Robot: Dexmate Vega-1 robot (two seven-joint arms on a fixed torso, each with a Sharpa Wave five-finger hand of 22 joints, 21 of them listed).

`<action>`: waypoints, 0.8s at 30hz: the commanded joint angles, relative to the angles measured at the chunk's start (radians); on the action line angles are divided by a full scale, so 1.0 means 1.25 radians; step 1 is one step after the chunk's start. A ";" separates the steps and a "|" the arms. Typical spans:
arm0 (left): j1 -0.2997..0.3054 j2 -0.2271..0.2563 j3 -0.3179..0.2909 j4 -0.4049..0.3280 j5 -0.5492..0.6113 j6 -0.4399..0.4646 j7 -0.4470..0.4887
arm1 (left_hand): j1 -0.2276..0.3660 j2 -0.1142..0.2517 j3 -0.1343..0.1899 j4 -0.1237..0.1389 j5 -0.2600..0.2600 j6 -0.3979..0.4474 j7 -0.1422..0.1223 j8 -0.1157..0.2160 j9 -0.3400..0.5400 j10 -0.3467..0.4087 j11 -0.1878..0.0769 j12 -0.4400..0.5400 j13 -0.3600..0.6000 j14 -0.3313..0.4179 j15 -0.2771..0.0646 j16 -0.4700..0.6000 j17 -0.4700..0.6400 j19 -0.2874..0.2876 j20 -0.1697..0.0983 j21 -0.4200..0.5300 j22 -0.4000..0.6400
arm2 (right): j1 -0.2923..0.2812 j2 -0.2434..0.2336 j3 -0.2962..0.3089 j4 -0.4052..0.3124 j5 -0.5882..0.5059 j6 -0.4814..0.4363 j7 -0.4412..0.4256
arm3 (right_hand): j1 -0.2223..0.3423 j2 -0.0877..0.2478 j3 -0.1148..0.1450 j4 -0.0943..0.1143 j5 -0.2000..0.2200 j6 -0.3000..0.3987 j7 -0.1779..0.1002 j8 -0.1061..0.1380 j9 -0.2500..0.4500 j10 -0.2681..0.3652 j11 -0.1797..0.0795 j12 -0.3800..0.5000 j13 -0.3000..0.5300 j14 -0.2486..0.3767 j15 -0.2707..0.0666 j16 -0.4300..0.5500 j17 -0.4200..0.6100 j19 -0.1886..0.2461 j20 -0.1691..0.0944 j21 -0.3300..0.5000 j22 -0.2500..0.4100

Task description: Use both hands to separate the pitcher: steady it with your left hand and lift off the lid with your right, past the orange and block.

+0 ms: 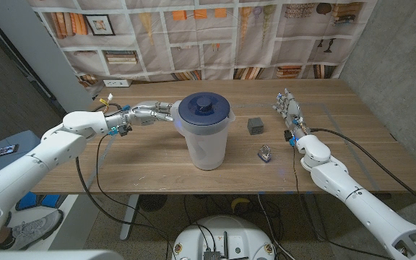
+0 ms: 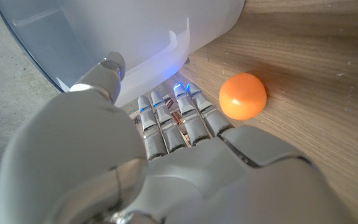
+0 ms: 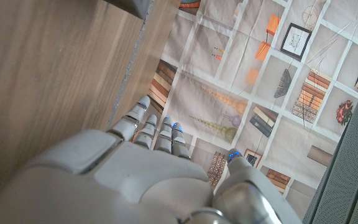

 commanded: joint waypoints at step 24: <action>0.075 0.009 -0.029 -0.087 -0.004 0.000 0.131 | 0.086 0.065 -0.055 -0.003 0.003 0.222 0.049 0.015 0.001 0.161 -0.017 -0.007 0.004 0.141 -0.145 0.010 0.008 0.087 -0.115 0.014 0.006 | -0.020 -0.016 0.010 -0.015 0.011 0.002 0.008 | -0.004 0.011 0.004 0.001 0.004 0.005 -0.006 0.003 0.002 0.001 -0.006 0.003 -0.001 0.006 0.001 0.006 -0.005 0.009 0.004 -0.011 0.001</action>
